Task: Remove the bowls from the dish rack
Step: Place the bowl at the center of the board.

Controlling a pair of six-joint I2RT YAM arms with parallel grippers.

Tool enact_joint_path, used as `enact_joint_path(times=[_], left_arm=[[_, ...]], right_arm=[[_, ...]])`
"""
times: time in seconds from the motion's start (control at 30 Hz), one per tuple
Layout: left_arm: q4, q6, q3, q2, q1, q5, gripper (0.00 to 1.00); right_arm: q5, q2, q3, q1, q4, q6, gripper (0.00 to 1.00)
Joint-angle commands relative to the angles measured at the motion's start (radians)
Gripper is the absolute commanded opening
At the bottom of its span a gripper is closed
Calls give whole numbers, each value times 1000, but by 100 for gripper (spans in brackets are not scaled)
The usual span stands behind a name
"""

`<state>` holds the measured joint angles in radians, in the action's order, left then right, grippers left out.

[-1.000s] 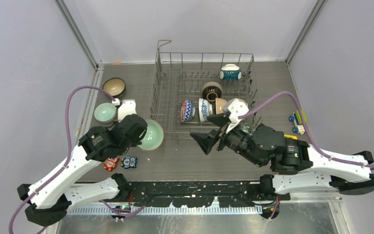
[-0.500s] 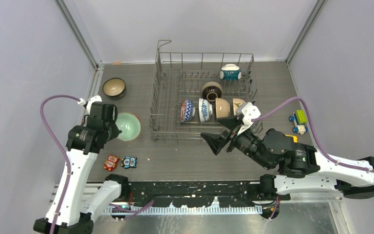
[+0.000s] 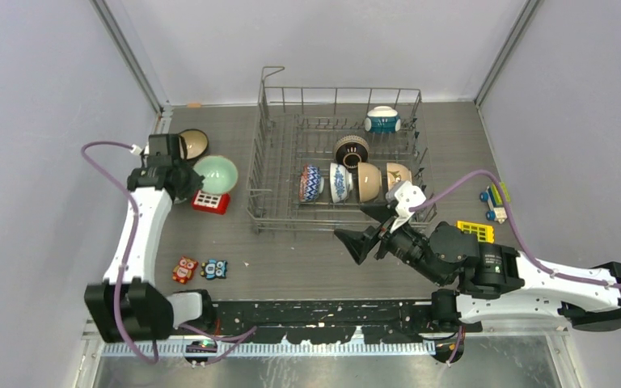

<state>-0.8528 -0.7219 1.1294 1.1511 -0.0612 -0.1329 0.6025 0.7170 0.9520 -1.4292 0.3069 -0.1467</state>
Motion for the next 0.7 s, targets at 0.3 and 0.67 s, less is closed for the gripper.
enact_joint_path(times=[0.3, 0.67], left_arm=[[352, -192, 194, 396, -3, 24, 0], [471, -299, 240, 610, -2, 41, 0]], right_arm=[[18, -80, -65, 4, -91, -19, 81], [71, -68, -102, 4, -107, 3, 81]])
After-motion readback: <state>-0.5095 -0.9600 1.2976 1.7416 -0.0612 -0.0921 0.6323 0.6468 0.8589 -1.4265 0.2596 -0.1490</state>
